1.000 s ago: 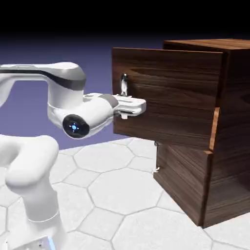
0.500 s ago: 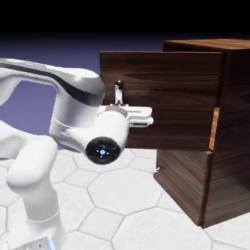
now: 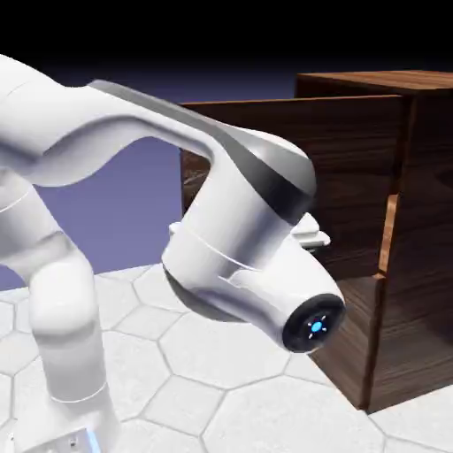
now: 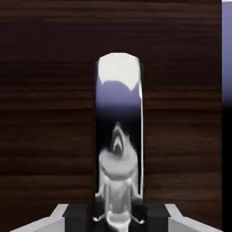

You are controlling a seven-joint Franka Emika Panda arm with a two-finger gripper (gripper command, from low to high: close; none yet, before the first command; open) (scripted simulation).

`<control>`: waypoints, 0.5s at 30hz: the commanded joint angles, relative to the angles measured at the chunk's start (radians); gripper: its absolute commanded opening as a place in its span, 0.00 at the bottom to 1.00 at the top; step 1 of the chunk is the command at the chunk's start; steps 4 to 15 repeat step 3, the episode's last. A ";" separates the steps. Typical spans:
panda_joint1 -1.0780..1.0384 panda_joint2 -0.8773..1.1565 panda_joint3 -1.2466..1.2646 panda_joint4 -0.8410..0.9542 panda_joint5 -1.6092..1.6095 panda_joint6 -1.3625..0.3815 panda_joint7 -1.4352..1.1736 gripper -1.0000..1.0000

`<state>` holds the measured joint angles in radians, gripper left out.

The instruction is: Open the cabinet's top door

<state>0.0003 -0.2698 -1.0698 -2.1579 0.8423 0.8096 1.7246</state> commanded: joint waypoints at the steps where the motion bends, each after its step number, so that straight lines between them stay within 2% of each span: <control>1: 0.018 0.037 -0.026 0.028 -0.004 -0.035 -0.025 0.00; 2: 0.019 0.040 -0.028 0.030 -0.004 -0.038 -0.027 0.00; 3: 0.019 0.040 -0.028 0.030 -0.004 -0.038 -0.027 1.00; 15: 0.019 0.040 -0.028 0.030 -0.004 -0.038 -0.027 1.00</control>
